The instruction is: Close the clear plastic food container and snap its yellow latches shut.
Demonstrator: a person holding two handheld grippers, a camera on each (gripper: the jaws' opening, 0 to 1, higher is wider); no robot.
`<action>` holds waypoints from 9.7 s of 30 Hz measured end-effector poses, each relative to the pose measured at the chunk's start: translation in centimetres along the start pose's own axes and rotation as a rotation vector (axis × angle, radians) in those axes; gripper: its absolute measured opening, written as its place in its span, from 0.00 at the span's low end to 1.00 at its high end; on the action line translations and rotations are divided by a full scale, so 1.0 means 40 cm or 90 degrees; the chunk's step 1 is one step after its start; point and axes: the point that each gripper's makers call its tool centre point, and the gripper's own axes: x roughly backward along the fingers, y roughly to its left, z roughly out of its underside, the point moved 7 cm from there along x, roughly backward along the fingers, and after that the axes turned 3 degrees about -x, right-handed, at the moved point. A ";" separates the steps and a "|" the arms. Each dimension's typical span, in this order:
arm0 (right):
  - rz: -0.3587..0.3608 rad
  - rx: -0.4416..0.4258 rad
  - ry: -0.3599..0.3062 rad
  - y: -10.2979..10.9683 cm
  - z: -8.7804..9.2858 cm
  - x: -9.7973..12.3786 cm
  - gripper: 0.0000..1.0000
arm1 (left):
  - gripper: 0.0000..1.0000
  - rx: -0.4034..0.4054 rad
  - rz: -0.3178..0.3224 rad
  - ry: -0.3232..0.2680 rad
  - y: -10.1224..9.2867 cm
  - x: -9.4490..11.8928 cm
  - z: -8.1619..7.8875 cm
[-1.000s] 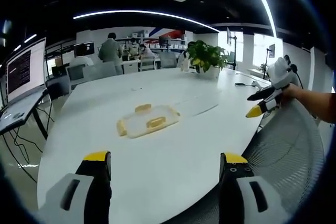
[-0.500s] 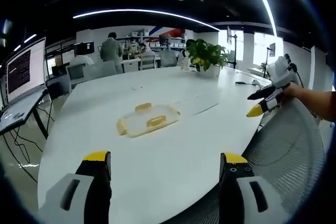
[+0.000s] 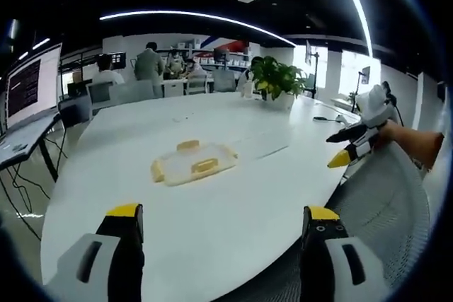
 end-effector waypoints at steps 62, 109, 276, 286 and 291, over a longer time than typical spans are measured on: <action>-0.427 0.546 0.177 0.106 -0.404 -0.541 0.73 | 0.87 -0.441 0.372 0.418 0.340 -0.503 -0.094; -0.431 0.616 0.302 0.122 -0.368 -0.624 0.55 | 0.40 -0.470 0.408 0.451 0.364 -0.539 -0.056; -0.367 0.576 0.314 -0.457 -0.247 -0.337 0.32 | 0.54 -0.519 0.371 0.548 -0.100 -0.762 -0.262; -0.248 0.370 0.367 -0.582 -0.216 -0.310 0.48 | 0.55 -0.017 0.177 0.524 -0.046 -0.730 -0.313; -0.218 0.132 0.346 -0.608 -0.292 -0.275 0.43 | 0.52 0.297 0.180 0.464 -0.074 -0.720 -0.366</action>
